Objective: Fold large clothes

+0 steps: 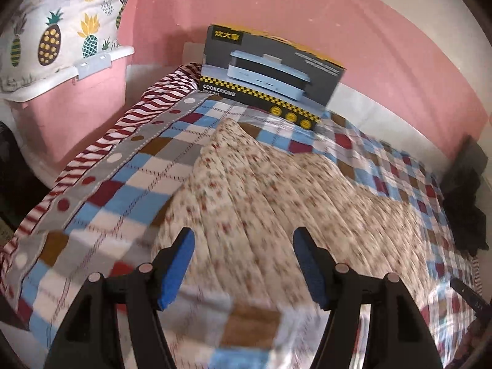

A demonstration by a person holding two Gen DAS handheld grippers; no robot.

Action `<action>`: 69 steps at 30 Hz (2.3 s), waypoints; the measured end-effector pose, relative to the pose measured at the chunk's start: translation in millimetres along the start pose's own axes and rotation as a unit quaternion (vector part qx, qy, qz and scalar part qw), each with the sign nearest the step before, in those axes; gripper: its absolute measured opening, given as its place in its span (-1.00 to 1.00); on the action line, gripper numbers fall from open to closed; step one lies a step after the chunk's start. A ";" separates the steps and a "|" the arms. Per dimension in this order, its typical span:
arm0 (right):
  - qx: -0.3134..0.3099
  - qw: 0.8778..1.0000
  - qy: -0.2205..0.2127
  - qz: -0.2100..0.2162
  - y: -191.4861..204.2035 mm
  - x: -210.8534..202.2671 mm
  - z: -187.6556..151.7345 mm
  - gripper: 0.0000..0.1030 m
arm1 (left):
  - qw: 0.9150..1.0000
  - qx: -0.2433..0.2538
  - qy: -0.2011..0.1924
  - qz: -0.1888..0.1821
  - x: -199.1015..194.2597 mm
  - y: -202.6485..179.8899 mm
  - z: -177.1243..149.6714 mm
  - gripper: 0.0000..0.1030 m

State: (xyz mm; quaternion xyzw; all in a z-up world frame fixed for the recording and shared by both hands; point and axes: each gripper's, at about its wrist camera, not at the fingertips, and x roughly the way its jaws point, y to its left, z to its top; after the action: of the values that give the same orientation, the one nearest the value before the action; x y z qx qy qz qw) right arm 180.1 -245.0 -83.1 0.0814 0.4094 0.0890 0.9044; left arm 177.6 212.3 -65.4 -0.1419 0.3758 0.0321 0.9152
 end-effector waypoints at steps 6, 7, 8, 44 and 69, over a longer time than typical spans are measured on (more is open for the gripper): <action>-0.015 1.000 -0.014 0.020 17.6 -41.2 -26.5 -0.20 | 1.000 0.021 -0.002 -0.005 -53.6 -35.1 -40.3 0.34; -0.019 0.999 -0.016 0.022 20.7 -47.3 -31.0 -0.17 | 1.000 0.027 -0.004 -0.005 -62.1 -41.0 -47.3 0.34; -0.024 0.999 -0.018 0.023 23.8 -52.3 -35.3 -0.16 | 1.000 0.030 -0.005 -0.006 -69.2 -45.9 -54.1 0.34; -0.106 0.994 -0.009 0.002 76.0 -97.3 -109.9 -0.02 | 0.993 0.108 0.057 0.003 -116.8 -113.8 -151.3 0.34; -0.113 0.994 0.001 0.006 85.4 -93.4 -111.7 -0.02 | 0.995 0.086 0.057 0.005 -119.7 -104.6 -149.5 0.34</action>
State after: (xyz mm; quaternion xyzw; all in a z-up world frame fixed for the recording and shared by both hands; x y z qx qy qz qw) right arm 27.1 -175.0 -69.3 -0.0195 0.3969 0.1401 0.9069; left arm 7.8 75.4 -58.6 -0.0618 0.4293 -0.0036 0.9011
